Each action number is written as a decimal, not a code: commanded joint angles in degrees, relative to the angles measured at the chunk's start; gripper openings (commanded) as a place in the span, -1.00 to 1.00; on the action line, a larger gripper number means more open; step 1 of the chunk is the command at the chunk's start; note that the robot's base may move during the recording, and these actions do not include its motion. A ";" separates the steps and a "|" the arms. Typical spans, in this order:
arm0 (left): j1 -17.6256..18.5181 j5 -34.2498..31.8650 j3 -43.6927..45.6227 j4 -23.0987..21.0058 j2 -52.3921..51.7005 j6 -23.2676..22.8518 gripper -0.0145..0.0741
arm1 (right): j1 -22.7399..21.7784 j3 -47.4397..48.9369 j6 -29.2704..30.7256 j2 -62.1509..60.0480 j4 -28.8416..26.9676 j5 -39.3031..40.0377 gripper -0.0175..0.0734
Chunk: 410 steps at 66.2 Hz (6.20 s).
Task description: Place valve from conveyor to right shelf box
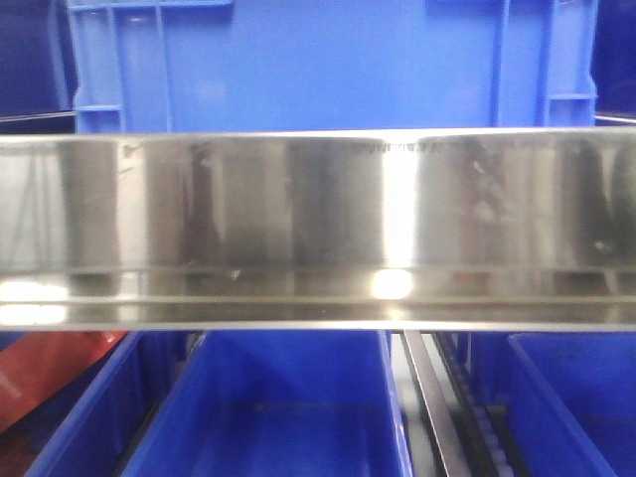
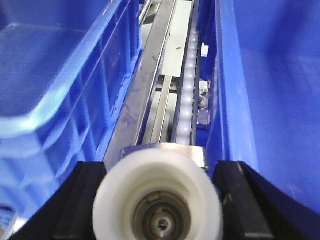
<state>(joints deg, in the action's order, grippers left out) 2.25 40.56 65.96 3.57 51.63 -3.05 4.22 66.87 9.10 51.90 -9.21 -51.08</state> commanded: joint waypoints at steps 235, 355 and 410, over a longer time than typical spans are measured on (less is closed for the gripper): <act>29.43 12.21 31.14 -0.24 45.24 4.58 0.11 | 21.18 28.89 0.01 39.77 -7.40 1.66 -0.04; 29.43 -26.35 -41.18 7.00 -37.70 -6.14 -0.92 | 21.18 -40.57 0.01 -28.18 -1.19 32.22 -0.95; 17.11 -27.40 -44.25 0.43 -41.88 -6.14 -0.92 | 21.18 -40.57 0.01 -28.18 -1.19 32.22 -0.95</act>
<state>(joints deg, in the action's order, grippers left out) 24.13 14.33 23.42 6.85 11.62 -8.81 25.35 26.23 9.10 24.07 -10.81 -20.34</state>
